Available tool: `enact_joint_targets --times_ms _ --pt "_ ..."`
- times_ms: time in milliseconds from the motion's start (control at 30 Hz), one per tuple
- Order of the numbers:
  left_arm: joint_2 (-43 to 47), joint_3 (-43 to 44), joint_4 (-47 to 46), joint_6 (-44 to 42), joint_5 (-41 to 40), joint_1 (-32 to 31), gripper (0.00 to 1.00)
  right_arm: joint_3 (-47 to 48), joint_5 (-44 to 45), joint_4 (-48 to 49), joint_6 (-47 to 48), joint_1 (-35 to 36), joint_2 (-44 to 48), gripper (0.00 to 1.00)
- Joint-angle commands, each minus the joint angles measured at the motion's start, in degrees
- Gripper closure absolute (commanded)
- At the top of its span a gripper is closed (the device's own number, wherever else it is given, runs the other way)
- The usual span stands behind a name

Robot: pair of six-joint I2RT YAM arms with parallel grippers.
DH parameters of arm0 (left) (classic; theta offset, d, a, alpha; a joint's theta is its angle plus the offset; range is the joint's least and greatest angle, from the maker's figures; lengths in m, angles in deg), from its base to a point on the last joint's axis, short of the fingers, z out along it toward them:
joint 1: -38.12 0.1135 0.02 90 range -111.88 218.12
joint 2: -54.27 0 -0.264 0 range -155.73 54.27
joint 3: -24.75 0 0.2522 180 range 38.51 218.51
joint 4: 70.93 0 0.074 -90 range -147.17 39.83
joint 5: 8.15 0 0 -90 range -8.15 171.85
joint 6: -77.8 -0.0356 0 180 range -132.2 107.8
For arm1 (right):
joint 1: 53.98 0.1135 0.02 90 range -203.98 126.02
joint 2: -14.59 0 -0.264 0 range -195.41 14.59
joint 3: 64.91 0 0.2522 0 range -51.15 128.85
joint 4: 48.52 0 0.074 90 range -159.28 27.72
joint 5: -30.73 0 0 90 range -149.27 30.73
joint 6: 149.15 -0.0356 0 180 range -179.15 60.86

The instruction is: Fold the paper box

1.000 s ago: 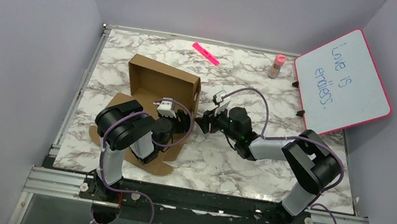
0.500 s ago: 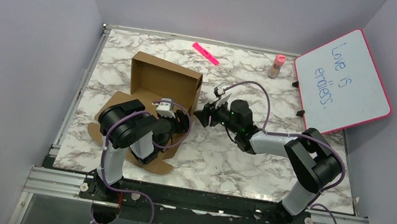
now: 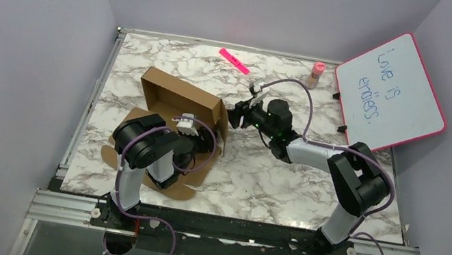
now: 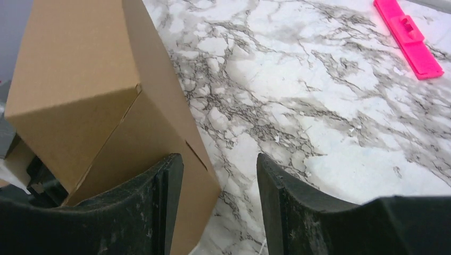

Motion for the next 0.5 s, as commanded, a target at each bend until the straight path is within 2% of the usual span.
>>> enact_joint_targets --times_ms 0,167,467 --pt "-2.4 -2.3 2.1 1.5 3.5 -0.6 0.39 3.1 -5.6 0.7 -0.9 -0.7 -2.0 0.42" --pt "-1.9 -2.7 1.8 1.5 3.3 -0.6 0.39 2.0 -8.7 1.2 -2.4 -0.6 -2.8 0.42" --pt "0.8 -3.2 2.5 1.3 3.5 -0.6 0.38 -8.6 -1.2 -3.7 -1.0 -0.7 5.5 0.39"
